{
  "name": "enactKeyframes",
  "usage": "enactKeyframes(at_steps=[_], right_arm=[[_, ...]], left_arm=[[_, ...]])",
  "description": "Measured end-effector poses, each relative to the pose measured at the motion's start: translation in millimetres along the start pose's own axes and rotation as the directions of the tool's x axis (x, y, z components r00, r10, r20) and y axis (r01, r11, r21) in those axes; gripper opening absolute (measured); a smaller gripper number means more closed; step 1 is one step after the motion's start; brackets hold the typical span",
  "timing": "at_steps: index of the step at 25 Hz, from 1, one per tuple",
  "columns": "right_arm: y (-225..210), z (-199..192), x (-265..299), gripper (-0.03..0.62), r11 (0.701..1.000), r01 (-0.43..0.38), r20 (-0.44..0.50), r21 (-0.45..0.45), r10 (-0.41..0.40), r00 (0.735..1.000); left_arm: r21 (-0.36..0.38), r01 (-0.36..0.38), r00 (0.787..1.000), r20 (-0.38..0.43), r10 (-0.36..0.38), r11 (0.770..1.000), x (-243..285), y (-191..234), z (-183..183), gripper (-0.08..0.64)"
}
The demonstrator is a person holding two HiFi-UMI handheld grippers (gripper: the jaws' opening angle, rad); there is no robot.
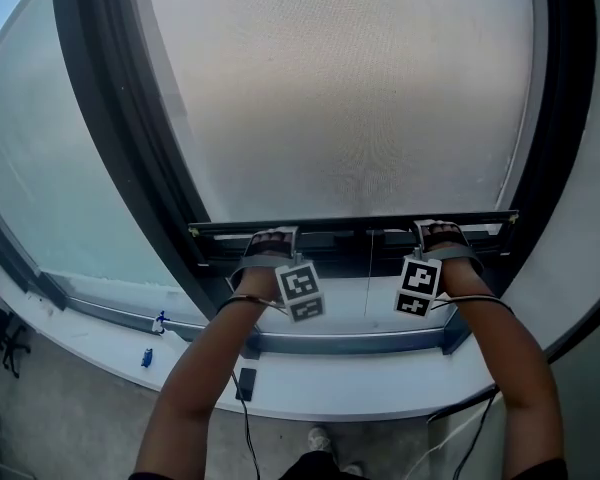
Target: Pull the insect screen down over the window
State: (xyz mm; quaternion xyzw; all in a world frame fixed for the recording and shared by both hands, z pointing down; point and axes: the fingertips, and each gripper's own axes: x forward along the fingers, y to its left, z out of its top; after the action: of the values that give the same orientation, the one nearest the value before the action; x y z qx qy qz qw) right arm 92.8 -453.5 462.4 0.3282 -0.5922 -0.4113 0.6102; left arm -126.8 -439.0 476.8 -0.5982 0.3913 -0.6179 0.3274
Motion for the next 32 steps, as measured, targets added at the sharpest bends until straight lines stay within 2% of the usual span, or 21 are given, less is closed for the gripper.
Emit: enactKeyframes(at_steps=[4, 8, 12, 23, 27, 32], right_arm=[[12.4, 1.9, 6.0, 0.276, 1.000, 0.002, -0.009, 0.018, -0.002, 1.000], [41.7, 1.4, 13.7, 0.276, 0.998, -0.054, -0.014, 0.019, 0.054, 0.998], [64.0, 4.6, 23.6, 0.276, 0.995, -0.094, -0.022, 0.022, 0.095, 0.995], [75.4, 5.9, 24.2, 0.276, 0.990, -0.133, -0.025, 0.036, 0.134, 0.991], [75.2, 4.5, 21.8, 0.276, 0.989, -0.143, -0.039, 0.024, 0.144, 0.989], [72.6, 4.5, 21.4, 0.276, 0.987, -0.160, -0.066, 0.007, 0.160, 0.985]], left_arm=[[-0.019, 0.032, 0.999, 0.006, -0.032, 0.999, 3.8, -12.7, 0.2, 0.322], [-0.006, 0.097, 0.995, 0.011, -0.097, 0.995, 12.7, -41.7, 2.3, 0.322], [-0.003, 0.109, 0.994, 0.003, -0.109, 0.994, 26.8, -64.2, -0.3, 0.321], [-0.006, 0.159, 0.987, -0.009, -0.159, 0.987, 26.4, -75.3, -0.6, 0.321], [-0.006, 0.189, 0.982, 0.021, -0.189, 0.982, 20.9, -74.3, 1.0, 0.321], [0.040, 0.164, 0.986, 0.005, -0.164, 0.986, 22.5, -72.9, -1.1, 0.321]])
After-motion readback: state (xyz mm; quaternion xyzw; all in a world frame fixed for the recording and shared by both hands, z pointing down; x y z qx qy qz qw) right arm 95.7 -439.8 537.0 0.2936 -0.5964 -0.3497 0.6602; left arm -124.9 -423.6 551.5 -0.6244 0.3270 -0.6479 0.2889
